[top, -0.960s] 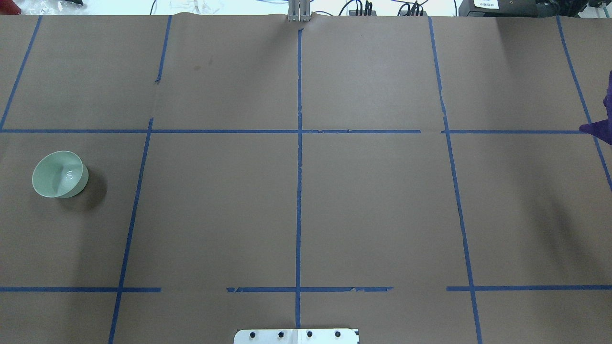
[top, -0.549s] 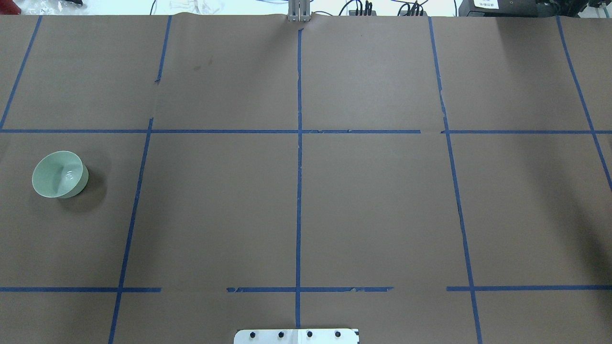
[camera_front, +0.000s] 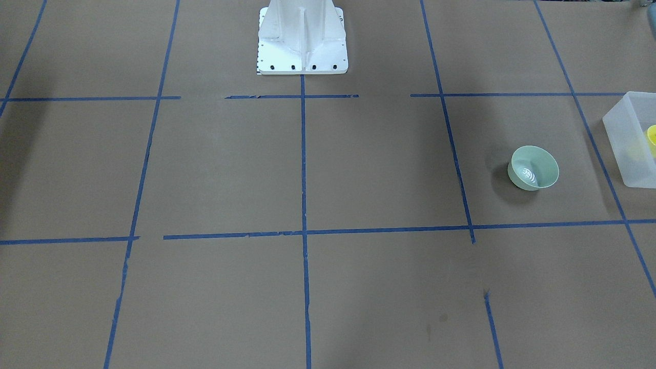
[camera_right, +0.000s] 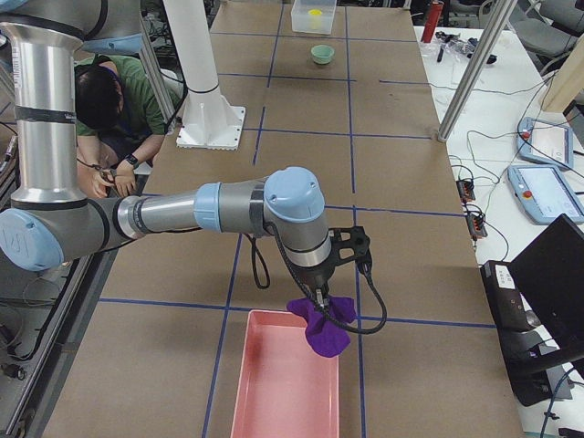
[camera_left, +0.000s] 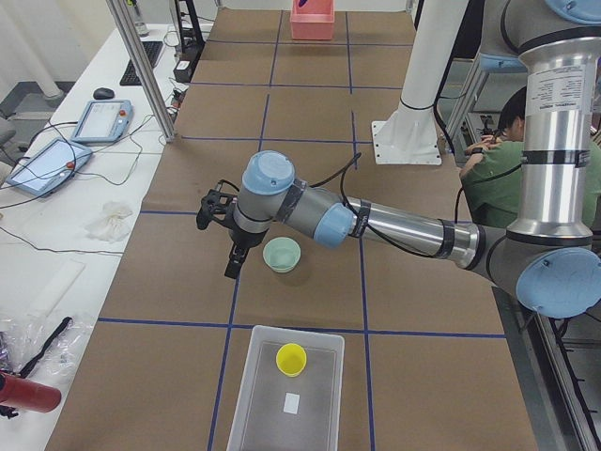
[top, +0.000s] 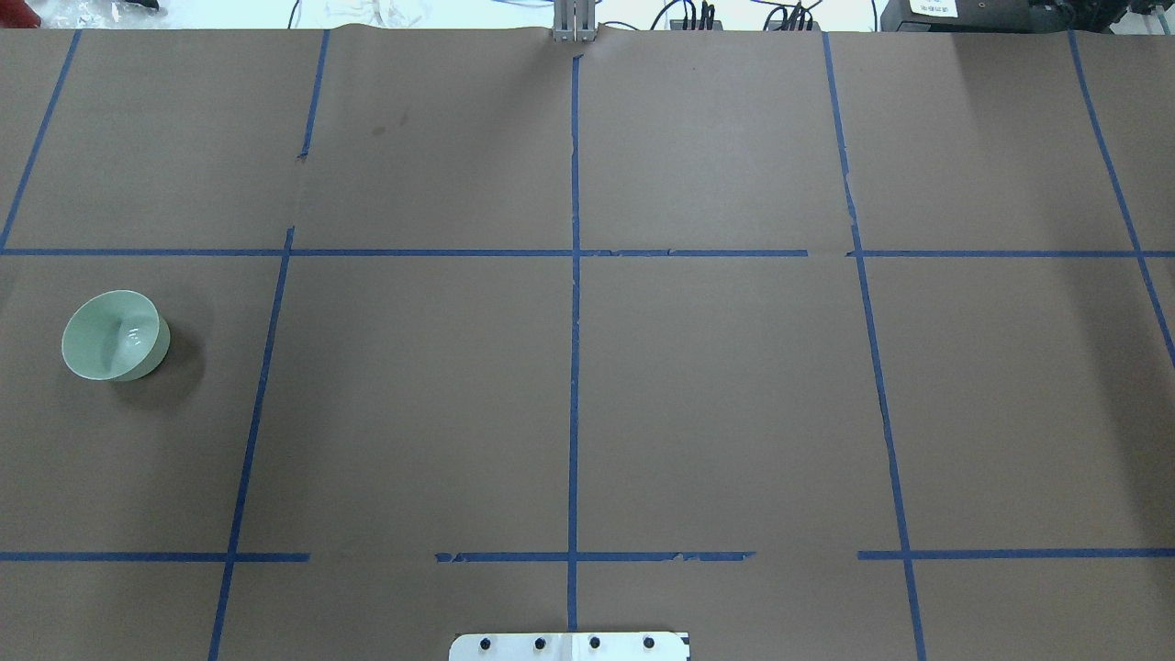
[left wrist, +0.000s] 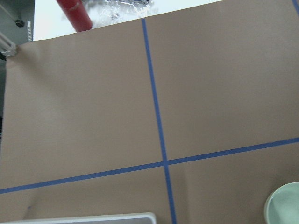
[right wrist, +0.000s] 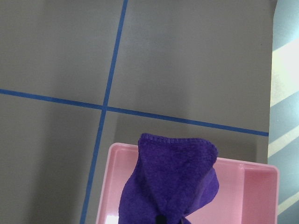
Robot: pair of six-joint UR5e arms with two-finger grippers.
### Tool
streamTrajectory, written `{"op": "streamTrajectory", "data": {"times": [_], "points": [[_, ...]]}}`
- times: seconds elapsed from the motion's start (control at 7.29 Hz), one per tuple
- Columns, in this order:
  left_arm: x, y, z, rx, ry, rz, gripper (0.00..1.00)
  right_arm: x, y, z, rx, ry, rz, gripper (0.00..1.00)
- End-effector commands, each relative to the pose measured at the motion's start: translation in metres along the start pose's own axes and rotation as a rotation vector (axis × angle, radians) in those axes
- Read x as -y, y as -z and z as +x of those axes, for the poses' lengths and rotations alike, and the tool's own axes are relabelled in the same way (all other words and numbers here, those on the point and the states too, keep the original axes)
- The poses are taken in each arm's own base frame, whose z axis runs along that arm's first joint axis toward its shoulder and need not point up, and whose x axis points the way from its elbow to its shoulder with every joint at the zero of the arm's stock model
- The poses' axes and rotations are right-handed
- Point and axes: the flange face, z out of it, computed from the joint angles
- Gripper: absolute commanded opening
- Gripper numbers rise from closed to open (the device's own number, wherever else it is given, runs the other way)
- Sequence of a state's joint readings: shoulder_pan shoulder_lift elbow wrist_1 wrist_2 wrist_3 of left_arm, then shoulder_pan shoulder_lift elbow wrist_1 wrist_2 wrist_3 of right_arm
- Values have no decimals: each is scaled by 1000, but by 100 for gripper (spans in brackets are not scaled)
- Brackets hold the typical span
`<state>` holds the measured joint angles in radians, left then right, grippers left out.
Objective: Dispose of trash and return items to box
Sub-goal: 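Move the left gripper to the green bowl and grip its rim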
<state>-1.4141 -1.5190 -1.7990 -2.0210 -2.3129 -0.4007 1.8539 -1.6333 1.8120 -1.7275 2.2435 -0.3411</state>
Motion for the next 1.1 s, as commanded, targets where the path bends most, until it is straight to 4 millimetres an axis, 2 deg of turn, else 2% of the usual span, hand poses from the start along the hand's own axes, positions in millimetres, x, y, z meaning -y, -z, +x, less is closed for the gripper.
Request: {"op": "streamTrajectory", "data": {"times": [0.0, 0.14, 0.27, 0.69, 0.96], "points": [[-35, -54, 27, -79, 56, -3, 100, -22, -27, 19, -1, -18, -57, 99], [-48, -75, 41, -65, 71, -18, 100, -30, -32, 21, -1, -27, -70, 100], [-59, -98, 53, -54, 78, -27, 100, -28, -29, 21, -12, -33, -68, 100], [-102, -170, 57, -32, 95, -52, 98, -27, -23, 20, -60, -25, -74, 100], [-114, -186, 53, -12, 88, -86, 93, -24, -11, 10, -67, 0, -51, 100]]}}
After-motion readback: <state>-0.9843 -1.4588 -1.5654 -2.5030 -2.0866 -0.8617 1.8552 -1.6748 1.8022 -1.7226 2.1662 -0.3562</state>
